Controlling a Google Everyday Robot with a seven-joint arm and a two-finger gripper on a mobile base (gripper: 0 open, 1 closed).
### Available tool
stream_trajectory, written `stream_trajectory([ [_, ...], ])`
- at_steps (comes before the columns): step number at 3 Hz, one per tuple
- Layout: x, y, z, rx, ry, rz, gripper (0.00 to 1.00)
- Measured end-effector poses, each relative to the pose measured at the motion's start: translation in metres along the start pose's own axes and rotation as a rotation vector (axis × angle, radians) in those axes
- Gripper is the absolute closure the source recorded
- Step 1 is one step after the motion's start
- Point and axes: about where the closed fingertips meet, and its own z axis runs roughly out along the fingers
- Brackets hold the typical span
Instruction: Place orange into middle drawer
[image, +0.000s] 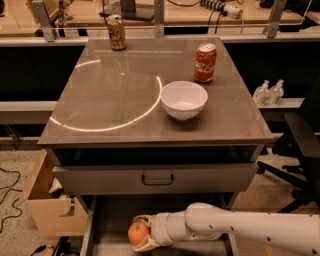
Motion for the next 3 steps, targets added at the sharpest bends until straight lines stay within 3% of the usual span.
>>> stream_trajectory([
  [3, 0.062, -0.009, 0.04, 0.039, -0.072, 0.12, 1.0],
])
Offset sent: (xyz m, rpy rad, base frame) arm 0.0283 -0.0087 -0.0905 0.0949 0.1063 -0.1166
